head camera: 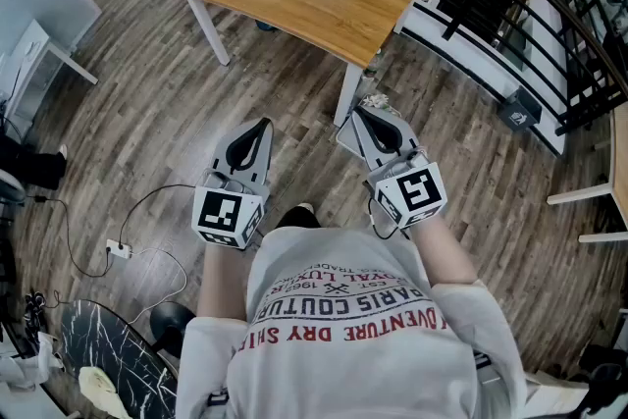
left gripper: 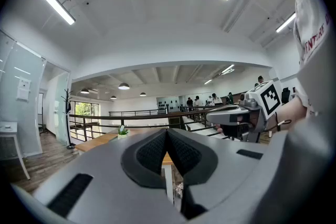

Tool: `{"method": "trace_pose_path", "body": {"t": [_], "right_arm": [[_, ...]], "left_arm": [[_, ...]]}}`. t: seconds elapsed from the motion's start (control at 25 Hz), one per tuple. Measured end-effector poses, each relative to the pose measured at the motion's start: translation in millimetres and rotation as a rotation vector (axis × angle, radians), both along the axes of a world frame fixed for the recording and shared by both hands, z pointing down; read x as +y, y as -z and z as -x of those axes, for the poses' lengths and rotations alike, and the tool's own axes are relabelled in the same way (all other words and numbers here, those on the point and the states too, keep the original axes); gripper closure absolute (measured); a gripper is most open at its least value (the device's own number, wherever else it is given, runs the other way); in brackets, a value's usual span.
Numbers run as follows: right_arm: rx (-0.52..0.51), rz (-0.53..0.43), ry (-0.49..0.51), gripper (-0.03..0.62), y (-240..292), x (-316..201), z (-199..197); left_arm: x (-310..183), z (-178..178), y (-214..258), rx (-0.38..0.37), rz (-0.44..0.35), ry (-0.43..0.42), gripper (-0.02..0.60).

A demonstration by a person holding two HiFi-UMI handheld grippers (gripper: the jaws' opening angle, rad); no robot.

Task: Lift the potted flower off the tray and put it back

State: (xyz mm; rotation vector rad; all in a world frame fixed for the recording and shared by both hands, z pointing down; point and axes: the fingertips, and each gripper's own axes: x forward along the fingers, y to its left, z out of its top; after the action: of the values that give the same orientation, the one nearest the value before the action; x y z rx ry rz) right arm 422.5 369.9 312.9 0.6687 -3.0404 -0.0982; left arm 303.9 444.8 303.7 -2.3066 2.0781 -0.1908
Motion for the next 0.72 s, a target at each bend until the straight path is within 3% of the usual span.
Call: {"method": "trace_pose_path", "body": {"t": [0.64,0.72], "right_arm": [[-0.028,0.018,0.023,0.568,3,-12,-3],[-0.058,0.015,0.022,0.534,5,-14,-4]], "left_arm": [[-6,0,4,0.000,0.001,0.016,0.569],[-5,0,5,-0.003,0.003,0.020,0.569]]}}
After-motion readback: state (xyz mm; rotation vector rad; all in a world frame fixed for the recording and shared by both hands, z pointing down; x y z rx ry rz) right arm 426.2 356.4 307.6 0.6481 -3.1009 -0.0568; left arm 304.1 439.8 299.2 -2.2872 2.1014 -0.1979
